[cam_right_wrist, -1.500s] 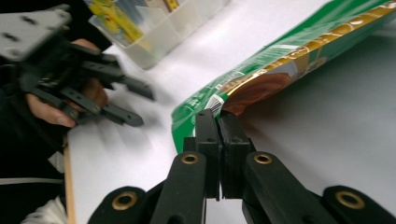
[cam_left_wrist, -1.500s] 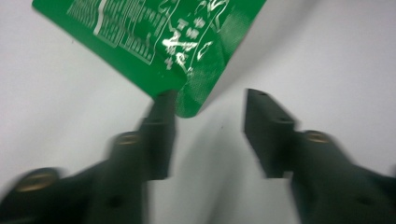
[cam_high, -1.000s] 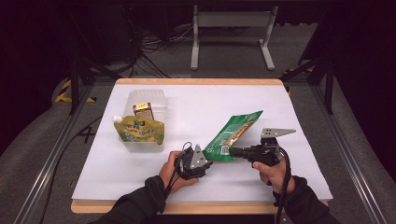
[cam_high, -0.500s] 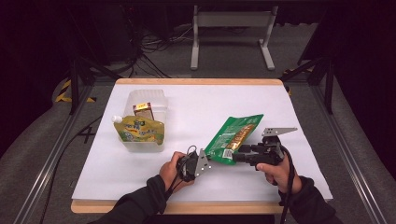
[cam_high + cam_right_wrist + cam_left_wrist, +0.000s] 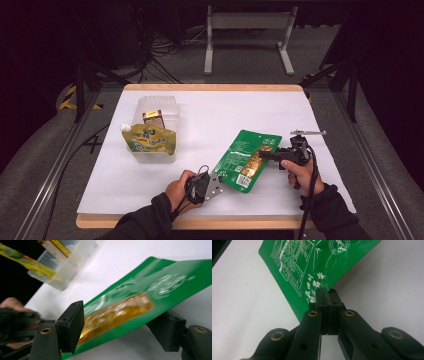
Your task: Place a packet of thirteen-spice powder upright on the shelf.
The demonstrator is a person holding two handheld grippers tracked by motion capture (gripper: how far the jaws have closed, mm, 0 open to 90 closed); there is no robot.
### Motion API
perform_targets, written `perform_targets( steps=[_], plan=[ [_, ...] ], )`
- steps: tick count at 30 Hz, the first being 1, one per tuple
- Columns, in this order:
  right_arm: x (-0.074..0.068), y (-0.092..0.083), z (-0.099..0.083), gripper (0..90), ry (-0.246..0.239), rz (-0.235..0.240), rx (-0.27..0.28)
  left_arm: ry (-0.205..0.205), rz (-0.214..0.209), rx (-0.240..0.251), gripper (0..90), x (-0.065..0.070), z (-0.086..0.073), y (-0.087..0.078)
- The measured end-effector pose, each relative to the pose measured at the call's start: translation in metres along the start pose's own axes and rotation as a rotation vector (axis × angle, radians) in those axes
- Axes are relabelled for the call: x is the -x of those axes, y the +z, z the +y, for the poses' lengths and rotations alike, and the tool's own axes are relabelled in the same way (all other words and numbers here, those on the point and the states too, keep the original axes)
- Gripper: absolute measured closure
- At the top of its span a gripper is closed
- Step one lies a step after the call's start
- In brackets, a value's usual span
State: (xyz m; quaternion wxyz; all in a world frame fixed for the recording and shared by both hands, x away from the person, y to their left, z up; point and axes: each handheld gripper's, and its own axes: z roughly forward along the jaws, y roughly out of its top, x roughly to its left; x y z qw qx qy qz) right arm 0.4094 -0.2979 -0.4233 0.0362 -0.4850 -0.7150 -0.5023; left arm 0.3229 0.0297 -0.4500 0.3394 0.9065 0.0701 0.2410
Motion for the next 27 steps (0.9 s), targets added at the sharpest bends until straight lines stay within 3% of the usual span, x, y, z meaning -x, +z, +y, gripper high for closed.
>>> perform_targets(
  steps=[2,5,9,11,12,13,14,15,16,19,20,21,22,27],
  plan=[
    [0.002,0.003,0.001,42.5,-0.003,0.003,-0.007,0.001,-0.019,0.01,89.7,0.003,0.0,-0.001],
    [0.0,0.007,0.001,62.5,-0.031,-0.007,-0.013,-0.007,-0.032,0.017,87.8,0.006,0.0,-0.003],
    [-0.003,0.008,0.001,76.5,-0.056,-0.003,0.001,-0.06,-0.109,0.045,82.1,0.003,-0.005,-0.006],
    [-0.004,0.008,0.001,80.6,-0.073,0.0,0.001,-0.077,-0.122,0.048,78.2,0.003,-0.006,-0.007],
    [-0.008,0.008,0.001,89.0,-0.102,0.009,0.008,-0.098,-0.149,0.065,73.4,0.001,-0.009,-0.011],
    [-0.008,0.008,0.001,89.0,-0.102,0.009,0.008,-0.098,-0.149,0.065,70.5,0.001,-0.009,-0.011],
    [-0.013,0.007,0.002,89.5,-0.141,0.008,0.022,-0.136,-0.164,0.093,70.3,-0.003,-0.013,-0.02],
    [-0.014,0.007,0.003,89.7,-0.16,0.012,0.03,-0.136,-0.164,0.093,69.2,-0.003,-0.013,-0.02],
    [-0.016,0.005,0.003,89.8,-0.173,0.021,0.04,-0.175,-0.166,0.126,66.3,-0.01,-0.017,-0.029],
    [-0.024,0.002,0.005,89.9,-0.238,0.024,0.06,-0.241,-0.141,0.159,59.1,-0.02,-0.024,-0.04],
    [-0.024,0.002,0.005,89.9,-0.238,0.024,0.06,-0.241,-0.141,0.159,55.6,-0.02,-0.024,-0.04],
    [-0.031,-0.001,0.006,90.0,-0.29,0.035,0.081,-0.27,-0.13,0.17,52.3,-0.023,-0.026,-0.042],
    [-0.034,-0.002,0.007,90.0,-0.309,0.038,0.09,-0.301,-0.137,0.177,49.8,-0.029,-0.027,-0.043],
    [-0.049,-0.007,0.01,90.0,-0.418,0.077,0.134,-0.328,-0.121,0.158,30.0,-0.033,-0.026,-0.038]
  ],
)
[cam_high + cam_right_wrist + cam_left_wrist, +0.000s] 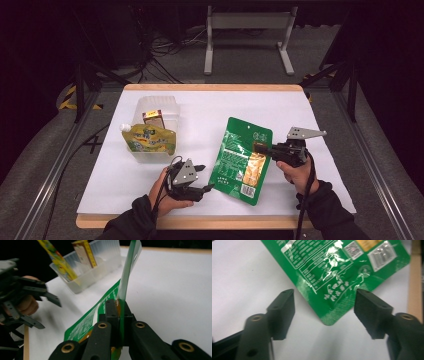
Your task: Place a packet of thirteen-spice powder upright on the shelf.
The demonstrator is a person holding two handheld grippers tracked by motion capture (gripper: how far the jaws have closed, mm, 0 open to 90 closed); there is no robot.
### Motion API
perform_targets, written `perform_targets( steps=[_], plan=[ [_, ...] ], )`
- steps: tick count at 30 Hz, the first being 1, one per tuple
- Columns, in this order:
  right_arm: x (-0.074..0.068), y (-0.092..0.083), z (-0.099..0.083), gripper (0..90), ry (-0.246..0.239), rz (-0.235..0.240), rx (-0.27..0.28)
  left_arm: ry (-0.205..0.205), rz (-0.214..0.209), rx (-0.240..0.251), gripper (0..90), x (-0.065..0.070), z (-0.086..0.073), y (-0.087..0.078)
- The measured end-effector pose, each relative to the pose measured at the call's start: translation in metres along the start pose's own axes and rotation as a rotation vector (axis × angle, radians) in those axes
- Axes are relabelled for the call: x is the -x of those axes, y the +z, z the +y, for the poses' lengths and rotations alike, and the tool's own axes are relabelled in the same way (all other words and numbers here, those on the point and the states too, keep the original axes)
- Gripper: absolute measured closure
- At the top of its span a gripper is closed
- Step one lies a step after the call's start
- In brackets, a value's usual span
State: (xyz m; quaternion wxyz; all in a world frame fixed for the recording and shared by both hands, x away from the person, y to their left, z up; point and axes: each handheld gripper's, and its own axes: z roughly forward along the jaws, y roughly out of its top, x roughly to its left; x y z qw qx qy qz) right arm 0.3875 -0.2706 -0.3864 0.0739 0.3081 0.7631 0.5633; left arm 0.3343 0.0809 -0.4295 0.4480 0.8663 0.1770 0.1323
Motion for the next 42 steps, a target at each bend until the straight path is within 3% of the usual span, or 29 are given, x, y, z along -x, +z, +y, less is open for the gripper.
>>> perform_targets(
  steps=[4,10,16,19,20,23,26,29,34,37,42],
  plan=[
    [-0.011,-0.002,0.007,90.0,-0.08,0.03,0.021,-0.057,-0.015,-0.029,23.1,-0.009,-0.001,0.014],
    [-0.017,-0.004,0.01,89.8,-0.12,0.082,0.061,-0.09,-0.038,-0.041,19.3,-0.021,0.003,0.032],
    [-0.024,-0.005,0.013,89.7,-0.16,0.126,0.086,-0.114,-0.129,-0.044,20.4,-0.026,0.006,0.044],
    [-0.026,-0.005,0.014,89.4,-0.172,0.138,0.087,-0.102,-0.165,-0.024,25.8,-0.026,0.008,0.045],
    [-0.025,-0.005,0.014,89.0,-0.169,0.145,0.086,-0.089,-0.189,-0.022,33.3,-0.025,0.009,0.045],
    [-0.024,-0.004,0.014,83.9,-0.163,0.156,0.075,-0.041,-0.191,0.001,56.6,-0.021,0.012,0.041],
    [-0.023,-0.004,0.014,79.1,-0.159,0.162,0.059,-0.025,-0.199,0.007,70.4,-0.021,0.013,0.037],
    [-0.021,-0.003,0.015,75.2,-0.144,0.182,0.043,-0.002,-0.191,0.008,75.2,-0.018,0.014,0.036],
    [-0.022,0.002,0.016,74.4,-0.139,0.145,-0.03,0.008,-0.185,0.007,79.0,-0.017,0.015,0.035],
    [-0.022,0.003,0.017,74.7,-0.132,0.15,-0.072,0.019,-0.18,0.005,80.1,-0.017,0.016,0.035],
    [-0.024,0.005,0.019,88.4,-0.138,0.14,-0.095,0.033,-0.149,0.002,81.2,-0.019,0.017,0.033]
  ],
)
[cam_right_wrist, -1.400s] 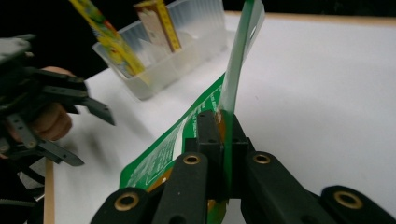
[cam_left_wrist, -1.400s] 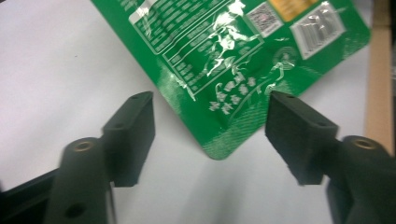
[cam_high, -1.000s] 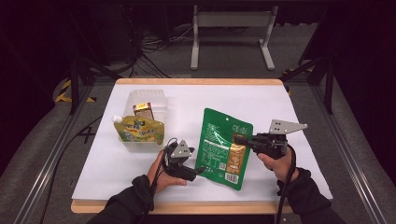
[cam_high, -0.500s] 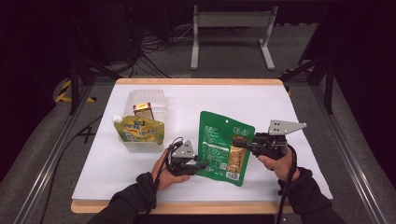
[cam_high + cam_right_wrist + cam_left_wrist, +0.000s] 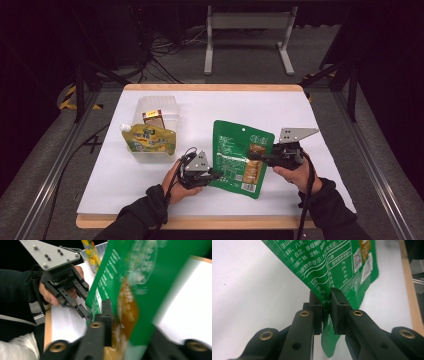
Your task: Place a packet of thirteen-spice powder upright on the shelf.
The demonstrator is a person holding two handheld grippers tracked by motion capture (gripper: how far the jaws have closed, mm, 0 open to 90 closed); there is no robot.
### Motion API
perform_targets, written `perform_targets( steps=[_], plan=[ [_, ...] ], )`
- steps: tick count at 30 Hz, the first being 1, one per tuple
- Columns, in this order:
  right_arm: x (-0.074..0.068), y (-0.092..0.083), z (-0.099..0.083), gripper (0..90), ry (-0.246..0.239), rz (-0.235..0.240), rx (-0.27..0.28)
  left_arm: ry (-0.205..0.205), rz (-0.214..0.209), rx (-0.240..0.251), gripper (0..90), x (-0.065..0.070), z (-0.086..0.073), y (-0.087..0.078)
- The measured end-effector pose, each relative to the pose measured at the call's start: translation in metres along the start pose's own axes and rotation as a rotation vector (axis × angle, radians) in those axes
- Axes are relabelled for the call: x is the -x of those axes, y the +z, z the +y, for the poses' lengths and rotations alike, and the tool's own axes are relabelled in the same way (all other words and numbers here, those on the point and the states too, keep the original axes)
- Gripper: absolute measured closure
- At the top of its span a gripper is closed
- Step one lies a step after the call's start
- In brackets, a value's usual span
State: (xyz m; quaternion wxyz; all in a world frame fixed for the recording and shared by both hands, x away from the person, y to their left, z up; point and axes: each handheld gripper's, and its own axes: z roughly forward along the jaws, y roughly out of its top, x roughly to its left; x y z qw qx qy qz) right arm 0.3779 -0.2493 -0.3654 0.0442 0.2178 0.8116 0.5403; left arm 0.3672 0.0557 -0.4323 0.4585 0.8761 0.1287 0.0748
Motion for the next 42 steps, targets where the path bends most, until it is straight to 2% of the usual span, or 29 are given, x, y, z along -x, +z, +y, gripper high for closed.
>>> perform_targets(
  steps=[2,3,5,9,11,14,16,18,19,24,25,26,29,30,32,35,36,39,40,42],
  plan=[
    [-0.001,0.001,0.001,88.7,-0.003,-0.008,0.0,-0.002,0.006,0.002,81.2,-0.001,0.0,-0.001],
    [-0.004,0.002,0.004,89.1,-0.021,-0.02,0.005,0.009,0.027,0.0,80.8,-0.002,0.001,-0.004],
    [-0.006,0.003,0.006,89.3,-0.032,-0.033,0.019,0.006,0.041,0.021,80.1,-0.002,0.001,-0.008],
    [-0.01,0.003,0.013,89.6,-0.064,-0.054,0.053,-0.021,0.086,0.045,72.0,-0.004,-0.001,-0.016],
    [-0.012,0.005,0.015,89.7,-0.081,-0.063,0.053,-0.038,0.089,0.053,69.6,-0.006,-0.004,-0.022],
    [-0.013,0.009,0.019,89.7,-0.094,-0.068,0.065,-0.051,0.12,0.055,63.4,-0.004,-0.009,-0.033],
    [-0.013,0.012,0.022,89.8,-0.104,-0.071,0.072,-0.044,0.152,0.05,59.5,-0.002,-0.013,-0.041],
    [-0.013,0.013,0.025,89.8,-0.108,-0.073,0.079,-0.042,0.16,0.049,58.6,0.0,-0.015,-0.046],
    [-0.012,0.014,0.027,89.8,-0.11,-0.079,0.083,-0.043,0.156,0.058,57.7,0.002,-0.018,-0.051],
    [-0.008,0.019,0.032,89.8,-0.116,-0.104,0.089,-0.033,0.23,0.044,49.6,0.013,-0.034,-0.074],
    [-0.007,0.02,0.033,89.8,-0.117,-0.106,0.087,-0.033,0.23,0.044,48.1,0.013,-0.034,-0.074],
    [-0.006,0.022,0.034,89.8,-0.122,-0.112,0.09,-0.048,0.233,0.055,46.1,0.015,-0.041,-0.082],
    [-0.003,0.024,0.036,89.8,-0.124,-0.112,0.09,-0.058,0.257,0.027,41.3,0.016,-0.047,-0.088],
    [-0.002,0.026,0.037,89.8,-0.128,-0.117,0.087,-0.066,0.252,0.028,39.8,0.016,-0.05,-0.09],
    [0.0,0.03,0.039,89.8,-0.132,-0.12,0.088,-0.075,0.264,0.007,35.5,0.016,-0.06,-0.098],
    [0.004,0.034,0.042,89.8,-0.132,-0.131,0.091,-0.088,0.276,0.017,27.9,0.016,-0.067,-0.103],
    [0.005,0.035,0.042,89.8,-0.13,-0.135,0.093,-0.099,0.296,0.013,27.2,0.015,-0.072,-0.108],
    [0.007,0.037,0.044,89.8,-0.129,-0.138,0.095,-0.122,0.296,0.039,23.5,0.013,-0.077,-0.114],
    [0.009,0.04,0.045,89.8,-0.126,-0.147,0.09,-0.129,0.314,0.042,22.1,0.012,-0.08,-0.118],
    [0.009,0.042,0.047,89.7,-0.131,-0.159,0.087,-0.131,0.315,0.044,20.9,0.011,-0.084,-0.121]
  ],
)
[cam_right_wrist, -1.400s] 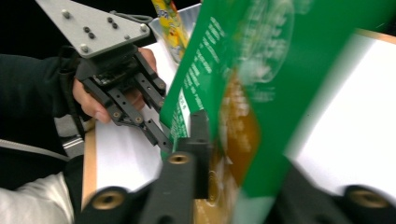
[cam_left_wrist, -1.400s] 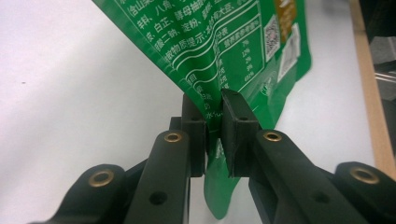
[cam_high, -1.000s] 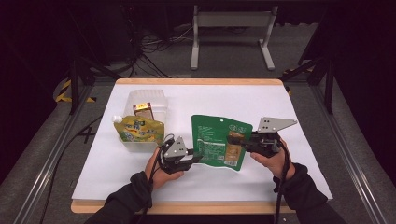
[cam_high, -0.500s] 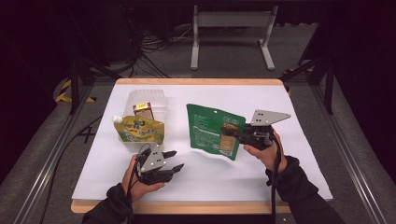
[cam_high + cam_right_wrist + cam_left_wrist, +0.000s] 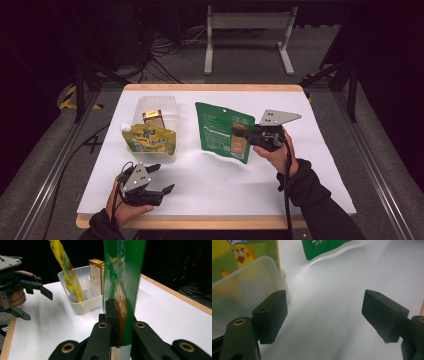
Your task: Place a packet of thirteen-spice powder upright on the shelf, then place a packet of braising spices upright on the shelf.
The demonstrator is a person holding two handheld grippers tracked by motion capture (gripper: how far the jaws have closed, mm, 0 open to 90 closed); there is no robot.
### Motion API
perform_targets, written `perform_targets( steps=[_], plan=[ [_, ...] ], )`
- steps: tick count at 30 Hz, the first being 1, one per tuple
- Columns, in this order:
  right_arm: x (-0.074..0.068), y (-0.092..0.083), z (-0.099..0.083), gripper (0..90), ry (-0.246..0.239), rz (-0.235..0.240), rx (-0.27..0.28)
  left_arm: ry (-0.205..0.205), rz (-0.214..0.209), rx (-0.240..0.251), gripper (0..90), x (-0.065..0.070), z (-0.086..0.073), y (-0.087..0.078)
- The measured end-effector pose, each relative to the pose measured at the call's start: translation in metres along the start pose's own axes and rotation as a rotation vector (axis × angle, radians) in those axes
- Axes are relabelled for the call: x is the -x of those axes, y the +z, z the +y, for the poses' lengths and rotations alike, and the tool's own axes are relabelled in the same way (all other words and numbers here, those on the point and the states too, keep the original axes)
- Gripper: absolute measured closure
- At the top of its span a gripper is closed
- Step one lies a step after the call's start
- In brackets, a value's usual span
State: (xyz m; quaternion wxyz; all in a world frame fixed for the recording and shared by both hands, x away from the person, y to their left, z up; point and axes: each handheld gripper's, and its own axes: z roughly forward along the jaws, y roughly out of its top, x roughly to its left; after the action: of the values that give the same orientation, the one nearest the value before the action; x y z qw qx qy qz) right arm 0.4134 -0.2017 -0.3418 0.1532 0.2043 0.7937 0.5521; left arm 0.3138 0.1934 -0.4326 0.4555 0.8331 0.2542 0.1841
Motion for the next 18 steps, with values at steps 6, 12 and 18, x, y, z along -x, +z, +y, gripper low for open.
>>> perform_targets(
  steps=[6,12,18],
  plan=[
    [0.002,0.006,0.004,89.8,0.008,-0.007,0.012,-0.014,0.002,-0.004,15.0,-0.003,-0.01,-0.005],
    [0.005,0.013,0.007,89.7,0.008,-0.005,0.023,-0.024,0.011,0.011,12.8,-0.007,-0.012,-0.009],
    [0.011,0.023,0.008,89.7,0.01,-0.008,0.027,-0.042,0.011,0.02,12.8,-0.013,-0.014,-0.01]
  ],
)
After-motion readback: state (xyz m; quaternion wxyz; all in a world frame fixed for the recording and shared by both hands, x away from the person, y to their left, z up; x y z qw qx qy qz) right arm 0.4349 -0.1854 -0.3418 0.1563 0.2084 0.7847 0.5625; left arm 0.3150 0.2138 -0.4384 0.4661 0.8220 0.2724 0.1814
